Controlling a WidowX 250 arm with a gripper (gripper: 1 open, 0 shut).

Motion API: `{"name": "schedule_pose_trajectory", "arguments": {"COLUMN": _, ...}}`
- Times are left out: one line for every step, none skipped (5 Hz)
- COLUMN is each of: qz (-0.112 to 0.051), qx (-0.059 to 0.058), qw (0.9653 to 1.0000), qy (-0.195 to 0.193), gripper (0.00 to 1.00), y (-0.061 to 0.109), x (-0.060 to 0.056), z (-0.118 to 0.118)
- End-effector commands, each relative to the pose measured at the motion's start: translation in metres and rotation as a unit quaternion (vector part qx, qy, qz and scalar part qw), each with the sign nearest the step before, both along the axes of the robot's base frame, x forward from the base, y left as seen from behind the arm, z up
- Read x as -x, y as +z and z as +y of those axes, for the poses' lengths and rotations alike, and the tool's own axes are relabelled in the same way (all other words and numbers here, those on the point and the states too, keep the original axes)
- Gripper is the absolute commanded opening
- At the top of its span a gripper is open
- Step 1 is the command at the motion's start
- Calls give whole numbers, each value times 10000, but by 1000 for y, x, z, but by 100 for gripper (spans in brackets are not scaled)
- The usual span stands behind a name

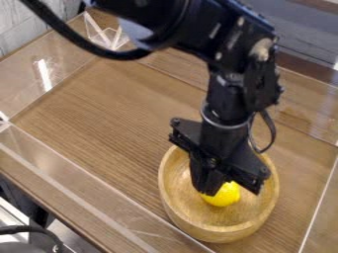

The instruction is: Remove the lemon from inside the brown bowl and put it on the table

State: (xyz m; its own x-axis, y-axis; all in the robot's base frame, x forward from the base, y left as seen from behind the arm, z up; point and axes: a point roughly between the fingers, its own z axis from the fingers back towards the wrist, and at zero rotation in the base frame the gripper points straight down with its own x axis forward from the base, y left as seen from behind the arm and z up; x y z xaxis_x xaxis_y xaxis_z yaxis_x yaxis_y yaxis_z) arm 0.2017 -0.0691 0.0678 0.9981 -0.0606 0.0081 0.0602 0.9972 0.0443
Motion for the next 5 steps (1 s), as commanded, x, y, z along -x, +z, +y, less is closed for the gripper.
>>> {"name": "schedule_pose_trajectory", "arguments": {"qz": -221, "qx": 140, "qw": 9996, "qy": 59, "gripper": 100, "y": 22, "x": -10, "z": 0}}
{"name": "schedule_pose_trajectory", "arguments": {"qz": -175, "qx": 185, "qw": 9997, "qy": 22, "gripper": 100, "y": 28, "x": -10, "z": 0}}
{"name": "schedule_pose_trajectory", "arguments": {"qz": -143, "qx": 209, "qw": 9997, "qy": -48, "gripper": 100, "y": 29, "x": -10, "z": 1}}
{"name": "schedule_pose_trajectory", "arguments": {"qz": -110, "qx": 230, "qw": 9996, "qy": -113, "gripper": 100, "y": 29, "x": -11, "z": 2}}
{"name": "schedule_pose_trajectory", "arguments": {"qz": -91, "qx": 251, "qw": 9995, "qy": -175, "gripper": 100, "y": 28, "x": -12, "z": 3}}
